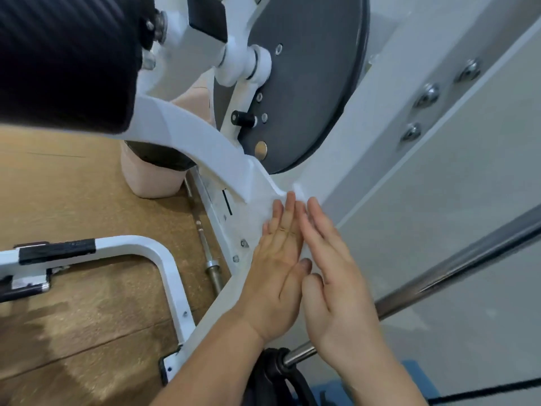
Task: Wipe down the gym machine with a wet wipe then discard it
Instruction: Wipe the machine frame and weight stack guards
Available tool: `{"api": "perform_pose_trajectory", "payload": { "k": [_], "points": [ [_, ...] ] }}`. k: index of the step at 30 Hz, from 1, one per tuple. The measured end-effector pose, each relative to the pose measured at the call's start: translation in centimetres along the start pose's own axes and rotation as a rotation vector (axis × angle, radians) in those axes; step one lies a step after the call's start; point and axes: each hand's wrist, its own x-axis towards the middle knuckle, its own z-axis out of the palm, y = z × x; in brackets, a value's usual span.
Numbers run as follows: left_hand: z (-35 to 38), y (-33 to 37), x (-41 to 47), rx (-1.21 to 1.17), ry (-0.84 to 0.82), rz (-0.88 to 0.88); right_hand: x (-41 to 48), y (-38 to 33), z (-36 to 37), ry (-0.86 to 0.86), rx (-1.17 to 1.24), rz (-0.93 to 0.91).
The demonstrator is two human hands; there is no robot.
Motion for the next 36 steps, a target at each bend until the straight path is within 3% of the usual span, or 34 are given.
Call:
{"api": "perform_pose_trajectory", "payload": {
  "k": [5,10,14,24,30,36],
  "points": [
    [-1.9,3.8,3.4,0.053,-0.07,-0.026,1.9,-4.5,-4.1,-0.006,-0.201,0.023],
    [-3.6,8.2,6.9,0.067,-0.101,0.032,4.9,-7.9,-9.2,0.1,-0.466,-0.02],
    [-5.2,13.4,10.2,0.011,-0.117,0.05,6.8,-11.7,-12.6,0.148,-0.503,0.021],
    [-11.5,20.5,13.3,0.19,-0.403,-0.003,5.7,-19.3,-17.1,-0.002,-0.134,0.29],
    [-15.5,23.3,6.8,0.286,-0.493,-0.097,4.3,-21.8,-16.6,0.081,0.313,0.57],
    [-17.4,26.3,-2.3,0.413,-0.503,-0.183,0.3,-24.3,-14.0,-0.068,0.761,0.689]
  ]
}}
